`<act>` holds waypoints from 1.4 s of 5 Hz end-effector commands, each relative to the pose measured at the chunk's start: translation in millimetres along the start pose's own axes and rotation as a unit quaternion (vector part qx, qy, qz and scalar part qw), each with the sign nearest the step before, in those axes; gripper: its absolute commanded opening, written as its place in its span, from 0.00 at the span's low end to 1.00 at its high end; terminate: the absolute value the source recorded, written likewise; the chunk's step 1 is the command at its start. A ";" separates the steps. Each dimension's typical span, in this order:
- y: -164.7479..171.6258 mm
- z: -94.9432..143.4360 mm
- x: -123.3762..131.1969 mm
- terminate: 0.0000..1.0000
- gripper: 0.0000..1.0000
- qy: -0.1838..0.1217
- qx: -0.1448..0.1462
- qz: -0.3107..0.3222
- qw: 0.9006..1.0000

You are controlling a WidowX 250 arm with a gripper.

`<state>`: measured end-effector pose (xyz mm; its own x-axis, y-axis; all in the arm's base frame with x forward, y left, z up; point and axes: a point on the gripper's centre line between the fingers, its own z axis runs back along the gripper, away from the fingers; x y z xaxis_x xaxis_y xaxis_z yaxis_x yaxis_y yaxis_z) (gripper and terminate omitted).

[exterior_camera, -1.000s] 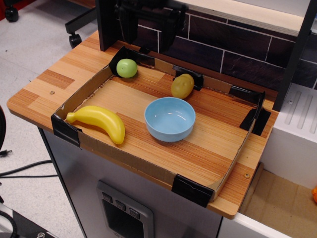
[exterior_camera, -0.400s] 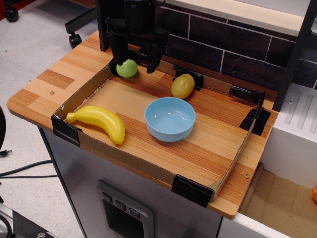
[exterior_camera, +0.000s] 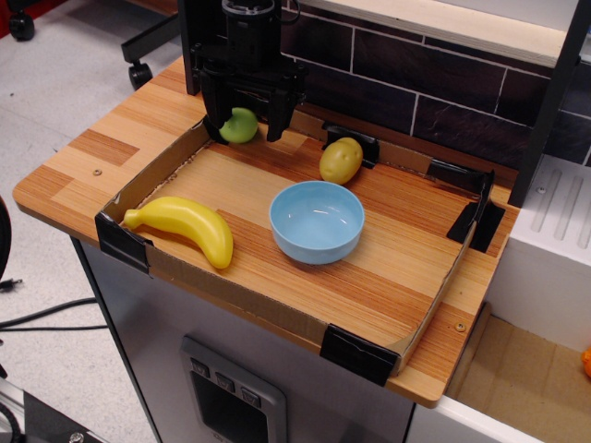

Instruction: Put pear in bowl

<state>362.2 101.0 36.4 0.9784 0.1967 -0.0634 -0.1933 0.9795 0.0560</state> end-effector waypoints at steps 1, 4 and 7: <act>0.8 9.6 16.8 0.00 1.00 -0.036 0.011 0.017 0.999; 4.3 -5.6 20.1 0.00 1.00 -0.080 0.041 0.016 0.996; 2.0 -1.8 28.9 0.00 0.00 -0.115 0.011 0.050 0.992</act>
<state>376.8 102.7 7.5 0.9546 0.2801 0.1017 -0.2881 0.9546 0.0752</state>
